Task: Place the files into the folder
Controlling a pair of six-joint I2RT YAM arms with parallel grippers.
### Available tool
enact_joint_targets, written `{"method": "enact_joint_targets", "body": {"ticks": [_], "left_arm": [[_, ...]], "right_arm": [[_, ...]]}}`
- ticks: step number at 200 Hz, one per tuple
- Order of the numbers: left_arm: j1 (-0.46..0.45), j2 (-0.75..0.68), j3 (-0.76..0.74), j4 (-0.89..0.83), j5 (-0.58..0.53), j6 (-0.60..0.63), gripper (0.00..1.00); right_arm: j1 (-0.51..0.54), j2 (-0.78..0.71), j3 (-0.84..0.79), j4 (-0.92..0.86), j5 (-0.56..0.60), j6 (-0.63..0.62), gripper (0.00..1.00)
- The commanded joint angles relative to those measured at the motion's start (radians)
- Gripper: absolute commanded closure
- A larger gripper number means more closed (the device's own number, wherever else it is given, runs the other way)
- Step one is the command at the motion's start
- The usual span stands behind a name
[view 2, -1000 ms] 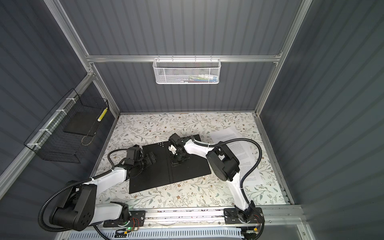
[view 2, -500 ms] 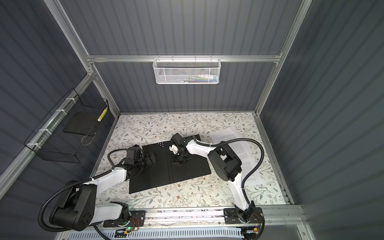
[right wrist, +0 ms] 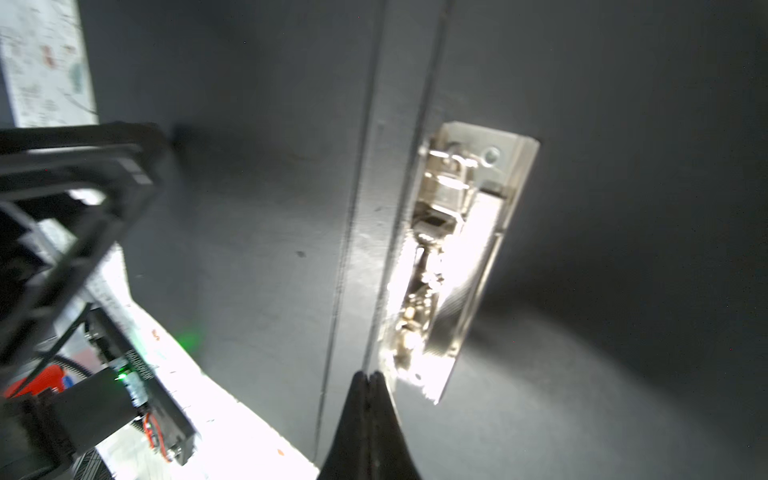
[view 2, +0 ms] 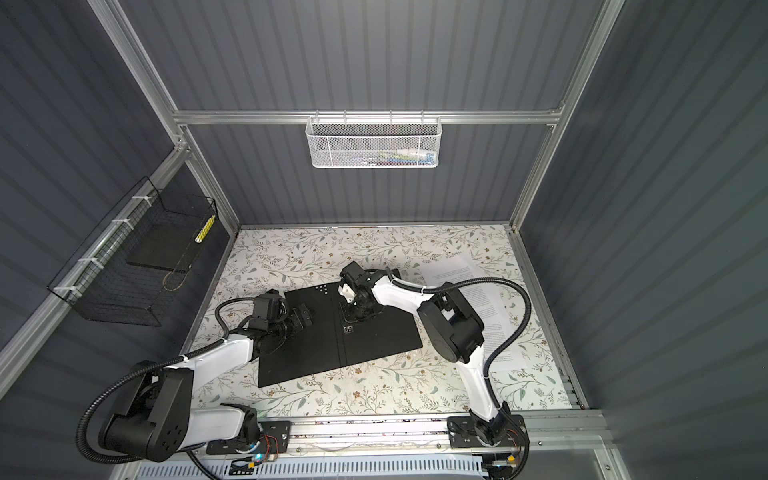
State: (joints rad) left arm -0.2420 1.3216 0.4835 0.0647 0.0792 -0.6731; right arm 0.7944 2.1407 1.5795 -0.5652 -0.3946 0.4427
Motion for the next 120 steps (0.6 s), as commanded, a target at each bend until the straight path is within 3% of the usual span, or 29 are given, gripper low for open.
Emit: {"method": "enact_joint_targets", "body": {"ticks": [1,63,120], "left_arm": [[0.009,0.043,-0.045,-0.215,-0.007,-0.001,0.00],[0.009,0.042,-0.045,-0.215,-0.007,-0.002,0.00],[0.009,0.042,-0.046,-0.213,-0.007,-0.002,0.00]], "right_arm": [[-0.003,0.026,0.013,-0.043,0.023,-0.014,1.00],[-0.005,0.048,0.007,-0.058,0.024,-0.013,1.00],[0.006,0.023,0.062,-0.152,0.165,-0.056,1.00]]}}
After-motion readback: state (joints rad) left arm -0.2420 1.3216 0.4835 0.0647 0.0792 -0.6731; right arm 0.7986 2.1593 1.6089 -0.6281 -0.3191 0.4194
